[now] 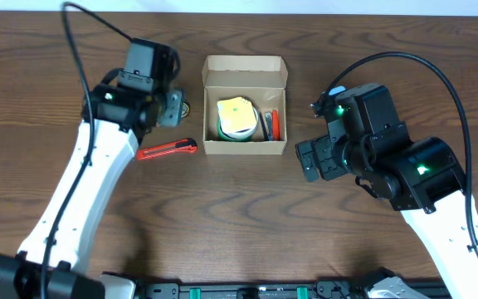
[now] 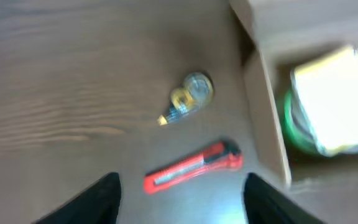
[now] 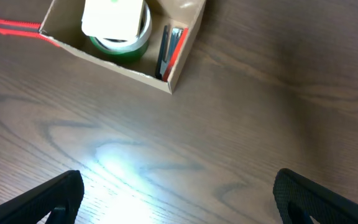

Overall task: Pack container
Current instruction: 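Lower the left gripper onto the red box cutter and grasp it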

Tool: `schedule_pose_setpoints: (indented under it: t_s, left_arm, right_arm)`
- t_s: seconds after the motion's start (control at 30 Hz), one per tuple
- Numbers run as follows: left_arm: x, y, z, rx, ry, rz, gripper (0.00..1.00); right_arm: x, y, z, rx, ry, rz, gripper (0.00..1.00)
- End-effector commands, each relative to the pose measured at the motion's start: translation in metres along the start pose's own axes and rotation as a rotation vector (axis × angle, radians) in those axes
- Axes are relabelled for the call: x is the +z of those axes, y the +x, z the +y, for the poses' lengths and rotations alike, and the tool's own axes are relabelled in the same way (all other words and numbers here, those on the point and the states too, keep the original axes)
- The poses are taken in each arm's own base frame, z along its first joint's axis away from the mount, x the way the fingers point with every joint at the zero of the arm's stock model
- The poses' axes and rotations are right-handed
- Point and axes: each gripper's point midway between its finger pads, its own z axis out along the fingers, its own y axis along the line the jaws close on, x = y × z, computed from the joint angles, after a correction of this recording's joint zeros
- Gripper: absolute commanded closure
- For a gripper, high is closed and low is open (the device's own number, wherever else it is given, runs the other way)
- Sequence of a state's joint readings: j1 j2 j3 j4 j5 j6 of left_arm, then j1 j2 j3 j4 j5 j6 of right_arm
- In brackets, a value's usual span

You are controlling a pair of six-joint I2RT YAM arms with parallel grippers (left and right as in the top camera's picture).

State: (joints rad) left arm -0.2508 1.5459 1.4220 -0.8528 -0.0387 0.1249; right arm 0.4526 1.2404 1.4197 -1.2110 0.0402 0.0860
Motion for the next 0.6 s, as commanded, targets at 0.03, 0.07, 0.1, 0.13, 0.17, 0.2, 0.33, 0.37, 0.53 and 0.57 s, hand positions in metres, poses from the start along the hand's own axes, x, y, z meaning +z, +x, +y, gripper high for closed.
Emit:
schedule_pose_setpoints:
  t_s: [0.03, 0.07, 0.1, 0.13, 0.17, 0.2, 0.33, 0.37, 0.53, 0.57]
  left_arm:
    - [0.030, 0.023, -0.007, 0.278, 0.169, 0.092, 0.26]
    - [0.036, 0.028, -0.004, 0.292, 0.175, 0.117, 0.23]
    - [0.044, 0.035, -0.002, 0.313, 0.192, 0.146, 0.20]
    - [0.051, 0.040, -0.002, 0.337, 0.210, 0.168, 0.20]
    - [0.057, 0.044, -0.001, 0.353, 0.221, 0.190, 0.19]
    - [0.063, 0.050, -0.001, 0.367, 0.233, 0.217, 0.19]
    - [0.083, 0.068, -0.001, 0.414, 0.269, 0.294, 0.20]
    - [0.088, 0.070, 0.000, 0.409, 0.272, 0.304, 0.20]
    - [0.107, 0.087, -0.003, 0.399, 0.306, 0.383, 0.26]
    - [0.110, 0.090, -0.004, 0.397, 0.310, 0.394, 0.27]
  right_arm:
    - [-0.003, 0.000, -0.002, -0.006, 0.003, -0.008, 0.01]
    - [-0.003, 0.000, -0.002, -0.006, 0.003, -0.008, 0.01]
    - [-0.003, 0.000, -0.002, -0.007, 0.003, -0.008, 0.01]
    - [-0.003, 0.000, -0.002, -0.007, 0.003, -0.008, 0.01]
    - [-0.003, 0.000, -0.002, -0.006, 0.003, -0.008, 0.01]
    - [-0.003, 0.000, -0.002, -0.007, 0.003, -0.008, 0.01]
    - [-0.003, 0.000, -0.002, -0.007, 0.003, -0.008, 0.01]
    - [-0.003, 0.000, -0.002, -0.006, 0.003, -0.008, 0.01]
    - [-0.003, 0.000, -0.002, -0.007, 0.003, -0.008, 0.01]
    - [-0.003, 0.000, -0.002, -0.006, 0.003, -0.008, 0.01]
